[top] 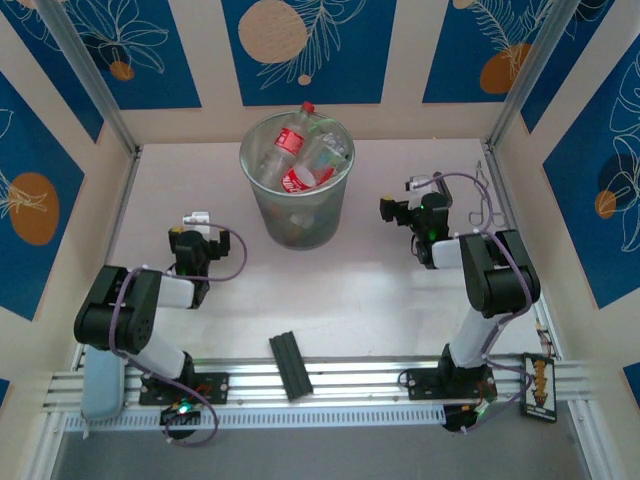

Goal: Put the plastic bottles in the bin

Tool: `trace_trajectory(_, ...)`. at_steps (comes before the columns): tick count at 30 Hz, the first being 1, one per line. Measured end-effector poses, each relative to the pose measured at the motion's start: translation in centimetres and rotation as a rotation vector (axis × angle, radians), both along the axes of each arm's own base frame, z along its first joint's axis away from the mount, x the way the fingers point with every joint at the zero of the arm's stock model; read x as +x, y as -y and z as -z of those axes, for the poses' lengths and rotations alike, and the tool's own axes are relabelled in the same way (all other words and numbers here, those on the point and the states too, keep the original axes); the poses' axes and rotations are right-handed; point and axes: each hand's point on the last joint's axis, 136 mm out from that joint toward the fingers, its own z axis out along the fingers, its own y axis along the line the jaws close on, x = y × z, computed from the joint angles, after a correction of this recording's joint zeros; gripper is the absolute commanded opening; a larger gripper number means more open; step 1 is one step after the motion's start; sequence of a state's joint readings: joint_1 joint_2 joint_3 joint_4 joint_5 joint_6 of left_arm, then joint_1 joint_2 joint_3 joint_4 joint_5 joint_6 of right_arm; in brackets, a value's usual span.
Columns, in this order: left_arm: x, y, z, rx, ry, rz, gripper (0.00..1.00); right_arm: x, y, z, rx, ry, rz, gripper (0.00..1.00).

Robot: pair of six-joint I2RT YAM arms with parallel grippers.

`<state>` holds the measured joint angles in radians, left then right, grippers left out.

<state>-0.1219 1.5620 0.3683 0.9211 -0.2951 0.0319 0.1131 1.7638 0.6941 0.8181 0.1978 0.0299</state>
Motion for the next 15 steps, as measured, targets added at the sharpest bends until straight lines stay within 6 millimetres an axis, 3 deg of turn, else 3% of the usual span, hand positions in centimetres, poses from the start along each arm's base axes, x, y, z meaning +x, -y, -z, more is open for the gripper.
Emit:
trace_trajectory(3, 0.1, 0.0, -0.3, -0.002, 0.014, 0.0, 1.0, -0.2, -0.2, -0.5, 0.0, -0.033, -0.019, 0.99)
trace_trajectory(5, 0.1, 0.0, -0.4, -0.003, 0.018, 0.001, 1.0, -1.0, -0.4, -2.1, -0.002, -0.037, -0.029, 0.99)
trace_trajectory(9, 0.2, 0.1, -0.5, -0.004, 0.022, 0.004, 1.0, -3.3, -0.4, -8.2, -0.005, 0.045, -0.037, 0.99)
trace_trajectory(11, 0.2, 0.1, -0.5, -0.005, 0.022, 0.006, 1.0, -4.7, 0.0, -9.8, -0.002, 0.074, -0.03, 0.99)
trace_trajectory(13, 0.2, 0.1, -0.5, -0.005, 0.022, 0.007, 1.0, -5.8, 0.9, -9.3, 0.009, 0.068, -0.008, 0.99)
trace_trajectory(15, 0.2, 0.1, -0.5, -0.005, 0.022, 0.007, 1.0, -6.6, 1.9, -6.6, 0.013, 0.006, 0.024, 0.99)
